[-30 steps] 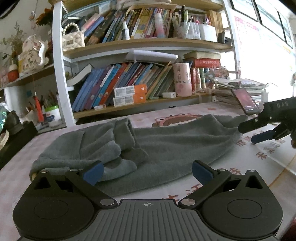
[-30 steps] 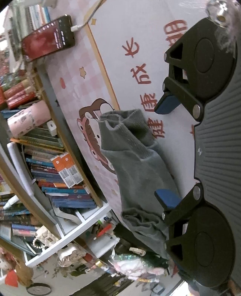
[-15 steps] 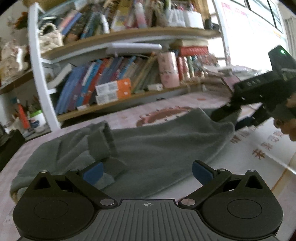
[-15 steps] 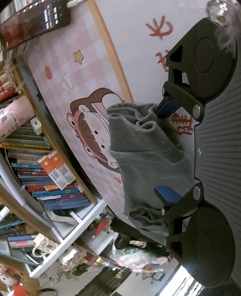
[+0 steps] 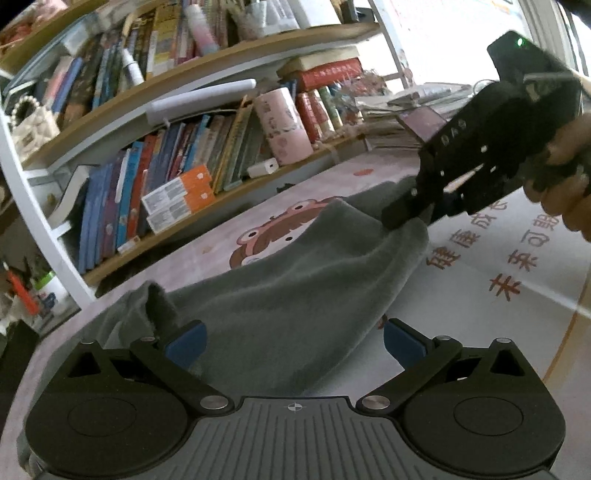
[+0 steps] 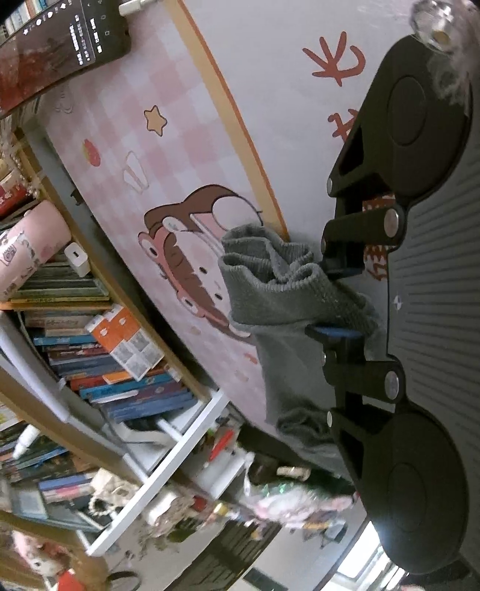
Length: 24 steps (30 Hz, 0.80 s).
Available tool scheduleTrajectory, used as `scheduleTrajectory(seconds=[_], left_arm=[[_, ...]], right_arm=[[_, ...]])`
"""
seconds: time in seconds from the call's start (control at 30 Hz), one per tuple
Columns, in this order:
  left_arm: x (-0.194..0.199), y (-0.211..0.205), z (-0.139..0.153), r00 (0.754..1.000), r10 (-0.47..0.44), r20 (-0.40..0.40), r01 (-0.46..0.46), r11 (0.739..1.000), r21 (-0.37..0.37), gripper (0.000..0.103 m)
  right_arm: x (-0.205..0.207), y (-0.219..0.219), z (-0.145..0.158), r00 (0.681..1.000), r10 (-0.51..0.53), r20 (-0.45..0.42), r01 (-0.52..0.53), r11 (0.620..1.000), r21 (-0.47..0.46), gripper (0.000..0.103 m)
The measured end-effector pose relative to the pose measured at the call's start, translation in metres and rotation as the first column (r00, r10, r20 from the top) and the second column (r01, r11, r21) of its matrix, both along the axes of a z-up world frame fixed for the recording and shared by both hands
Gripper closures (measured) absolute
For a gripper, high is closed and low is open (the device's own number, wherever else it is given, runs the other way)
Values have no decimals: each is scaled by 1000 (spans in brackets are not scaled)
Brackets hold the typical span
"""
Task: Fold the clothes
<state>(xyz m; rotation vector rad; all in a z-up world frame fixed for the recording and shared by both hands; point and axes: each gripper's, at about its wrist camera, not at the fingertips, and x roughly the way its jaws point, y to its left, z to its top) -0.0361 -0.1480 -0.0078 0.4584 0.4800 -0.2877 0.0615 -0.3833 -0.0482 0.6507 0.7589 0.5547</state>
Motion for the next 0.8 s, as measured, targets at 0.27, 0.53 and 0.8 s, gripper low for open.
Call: scheduleTrajectory(seconds=[0.27, 0.53, 0.8], left_arm=[[20, -19, 6, 998, -56, -34, 55, 997, -48, 0], [39, -41, 4, 997, -71, -34, 70, 997, -29, 0], [49, -66, -4, 997, -48, 55, 42, 993, 112, 7]], right_arm=[[0, 2, 23, 997, 30, 67, -35, 997, 74, 87], [0, 1, 26, 998, 15, 68, -21, 995, 95, 87], [-7, 2, 33, 995, -6, 103, -5, 994, 112, 90]])
